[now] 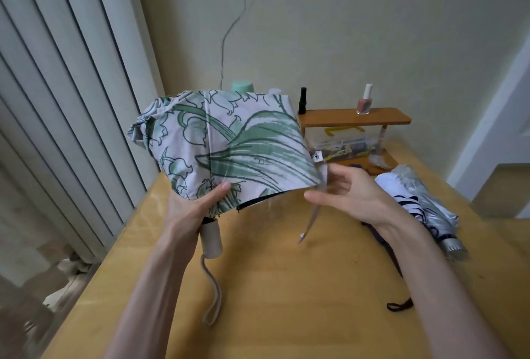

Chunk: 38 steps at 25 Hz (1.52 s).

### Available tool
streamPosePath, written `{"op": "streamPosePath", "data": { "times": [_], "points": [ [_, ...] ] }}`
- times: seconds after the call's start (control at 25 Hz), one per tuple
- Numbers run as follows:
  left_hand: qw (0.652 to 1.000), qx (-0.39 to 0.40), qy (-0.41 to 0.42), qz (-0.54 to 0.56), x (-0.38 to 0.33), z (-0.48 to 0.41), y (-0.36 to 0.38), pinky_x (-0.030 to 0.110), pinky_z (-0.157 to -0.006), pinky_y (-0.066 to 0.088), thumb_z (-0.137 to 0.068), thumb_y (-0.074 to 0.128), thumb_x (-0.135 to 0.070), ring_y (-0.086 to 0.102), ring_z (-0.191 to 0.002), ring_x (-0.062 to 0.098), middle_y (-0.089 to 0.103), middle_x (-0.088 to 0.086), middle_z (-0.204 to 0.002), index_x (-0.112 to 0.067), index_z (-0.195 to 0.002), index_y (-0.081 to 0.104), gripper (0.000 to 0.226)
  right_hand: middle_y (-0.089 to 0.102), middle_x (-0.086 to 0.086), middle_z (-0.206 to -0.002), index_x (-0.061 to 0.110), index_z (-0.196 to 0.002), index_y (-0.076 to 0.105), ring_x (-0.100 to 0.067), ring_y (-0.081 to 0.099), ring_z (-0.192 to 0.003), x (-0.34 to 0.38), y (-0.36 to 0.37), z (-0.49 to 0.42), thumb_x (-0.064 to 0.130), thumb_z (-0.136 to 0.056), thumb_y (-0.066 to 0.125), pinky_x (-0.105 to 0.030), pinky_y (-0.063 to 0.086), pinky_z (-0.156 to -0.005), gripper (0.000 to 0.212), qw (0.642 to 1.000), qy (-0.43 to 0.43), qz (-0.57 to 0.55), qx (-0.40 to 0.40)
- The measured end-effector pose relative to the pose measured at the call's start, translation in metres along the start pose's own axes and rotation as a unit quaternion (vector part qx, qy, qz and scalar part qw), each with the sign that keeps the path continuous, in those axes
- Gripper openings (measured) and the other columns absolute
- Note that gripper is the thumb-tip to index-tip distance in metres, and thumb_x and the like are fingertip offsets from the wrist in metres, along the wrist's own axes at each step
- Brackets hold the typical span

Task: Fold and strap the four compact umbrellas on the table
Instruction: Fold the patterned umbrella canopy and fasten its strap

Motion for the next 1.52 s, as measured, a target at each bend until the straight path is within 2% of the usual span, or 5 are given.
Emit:
{"op": "streamPosePath", "data": {
  "times": [0.56, 0.8, 1.08, 1.32, 1.52],
  "points": [
    [0.980, 0.196, -0.042, 0.004, 0.012, 0.023, 0.041, 0.024, -0.083, 0.057, -0.054, 0.094, -0.070, 0.070, -0.097, 0.010, 0.075, -0.010, -0.108, -0.001, -0.140, 0.051, 0.118, 0.082, -0.009, -0.098, 0.030, -0.139, 0.051, -0.025, 0.079, -0.092, 0.125, 0.045, -0.023, 0.004, -0.098, 0.071, -0.037, 0.063, -0.081, 0.052, 0.988, -0.097, -0.119, -0.004],
    [0.950, 0.291, -0.107, -0.041, 0.001, 0.040, 0.071, 0.010, -0.071, 0.050, -0.071, 0.096, -0.025, 0.065, -0.068, -0.005, 0.071, -0.015, -0.068, -0.015, -0.079, 0.061, 0.038, 0.067, 0.007, -0.064, 0.021, -0.134, 0.063, -0.002, 0.060, -0.049, 0.169, 0.120, -0.068, 0.007, -0.095, 0.064, -0.016, 0.052, -0.057, 0.042, 0.980, -0.093, 0.158, 0.076],
    [0.970, 0.181, -0.148, 0.065, 0.004, 0.035, 0.067, 0.032, -0.085, 0.059, -0.095, 0.077, -0.011, 0.075, -0.097, 0.023, 0.079, 0.007, -0.107, -0.007, -0.114, 0.073, 0.020, 0.063, -0.009, -0.140, 0.023, -0.163, 0.032, -0.019, 0.075, -0.111, 0.169, 0.176, -0.072, 0.012, -0.107, 0.055, -0.036, 0.061, -0.096, 0.061, 0.939, -0.027, 0.180, 0.292],
    [0.970, 0.171, -0.146, 0.091, 0.004, 0.033, 0.060, 0.032, -0.084, 0.059, -0.092, 0.077, -0.004, 0.075, -0.092, 0.020, 0.079, 0.005, -0.103, -0.005, -0.117, 0.070, 0.026, 0.077, 0.001, -0.111, 0.023, -0.121, 0.075, -0.007, 0.073, -0.102, 0.182, 0.083, -0.089, 0.018, -0.094, 0.074, -0.027, 0.054, -0.089, 0.028, 0.965, -0.231, 0.115, -0.034],
    [0.973, 0.191, -0.121, 0.044, 0.004, 0.030, 0.055, 0.044, -0.100, 0.058, -0.078, 0.084, -0.018, 0.073, -0.106, 0.029, 0.078, 0.011, -0.111, -0.013, -0.114, 0.073, 0.039, 0.060, 0.011, -0.145, 0.037, -0.137, 0.067, -0.003, 0.049, -0.135, 0.146, 0.058, -0.093, 0.060, -0.082, 0.082, -0.034, 0.037, -0.120, 0.062, 0.968, -0.109, 0.228, 0.011]
  ]
}}
Point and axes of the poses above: each hand's wrist, its own z-axis away from the middle knuckle, its own y-axis out of the palm, x = y × z, the point moved 6 cm from there along -z, towards the middle knuckle
